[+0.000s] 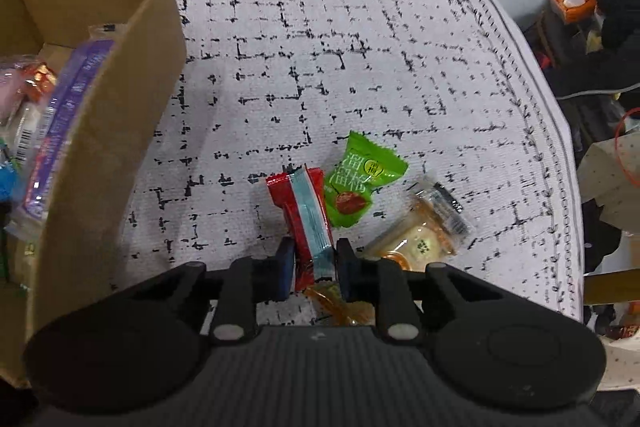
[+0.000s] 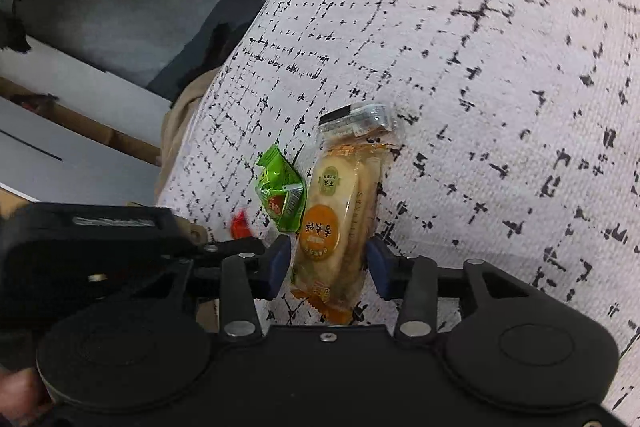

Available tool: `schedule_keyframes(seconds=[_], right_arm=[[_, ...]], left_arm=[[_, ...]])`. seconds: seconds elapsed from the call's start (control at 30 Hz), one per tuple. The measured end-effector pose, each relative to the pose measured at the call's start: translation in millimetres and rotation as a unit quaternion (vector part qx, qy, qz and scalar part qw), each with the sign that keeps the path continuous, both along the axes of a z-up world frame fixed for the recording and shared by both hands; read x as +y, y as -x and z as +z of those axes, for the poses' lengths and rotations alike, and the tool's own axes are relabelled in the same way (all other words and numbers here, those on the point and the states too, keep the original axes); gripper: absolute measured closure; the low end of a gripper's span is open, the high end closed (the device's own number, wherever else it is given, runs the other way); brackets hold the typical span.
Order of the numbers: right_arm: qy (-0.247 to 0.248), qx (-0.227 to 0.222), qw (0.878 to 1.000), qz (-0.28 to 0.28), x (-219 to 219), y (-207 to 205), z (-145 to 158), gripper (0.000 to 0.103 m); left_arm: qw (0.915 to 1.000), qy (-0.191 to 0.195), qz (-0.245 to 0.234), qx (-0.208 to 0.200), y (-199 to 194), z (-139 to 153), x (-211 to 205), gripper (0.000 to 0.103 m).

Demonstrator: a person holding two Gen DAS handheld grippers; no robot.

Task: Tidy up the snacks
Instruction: 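Carry the bread pack and red candy into the box and open both tools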

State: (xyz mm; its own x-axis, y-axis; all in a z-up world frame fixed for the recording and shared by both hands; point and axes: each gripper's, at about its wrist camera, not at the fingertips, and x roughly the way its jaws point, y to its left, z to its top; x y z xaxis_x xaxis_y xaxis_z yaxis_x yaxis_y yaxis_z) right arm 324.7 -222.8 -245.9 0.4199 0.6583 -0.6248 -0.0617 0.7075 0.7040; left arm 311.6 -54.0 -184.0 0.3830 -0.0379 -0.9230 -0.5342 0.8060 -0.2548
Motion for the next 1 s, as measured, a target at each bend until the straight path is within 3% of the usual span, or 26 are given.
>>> schedule_keyframes(seconds=[0.27,0.33,0.37,0.4,0.5,1.0], right_arm=[[0.083,0.003,0.996,-0.014,32.6,-1.8,14.8,0.046],[0.124,-0.004,0.992,-0.010,45.2,0.9,18.2,0.053],[0.154,-0.007,0.988,-0.009,52.0,1.7,20.1,0.064],[0.179,-0.010,0.984,-0.008,55.9,3.5,21.5,0.066],[0.159,0.006,0.987,-0.012,51.9,9.7,28.3,0.068],[0.133,-0.072,0.987,-0.045,53.4,70.8,120.1,0.068]], left_arm=[[0.9993,0.010,0.001,-0.035,16.9,29.7,18.7,0.082],[0.9991,0.013,0.002,-0.041,22.2,36.5,25.5,0.082],[0.9988,0.016,0.003,-0.045,25.3,40.4,29.6,0.082],[0.9986,0.019,0.004,-0.050,28.0,44.0,33.4,0.082],[0.9977,0.027,0.009,-0.061,37.5,55.7,44.0,0.082],[0.9900,0.065,0.023,-0.123,95.9,103.3,86.5,0.082]])
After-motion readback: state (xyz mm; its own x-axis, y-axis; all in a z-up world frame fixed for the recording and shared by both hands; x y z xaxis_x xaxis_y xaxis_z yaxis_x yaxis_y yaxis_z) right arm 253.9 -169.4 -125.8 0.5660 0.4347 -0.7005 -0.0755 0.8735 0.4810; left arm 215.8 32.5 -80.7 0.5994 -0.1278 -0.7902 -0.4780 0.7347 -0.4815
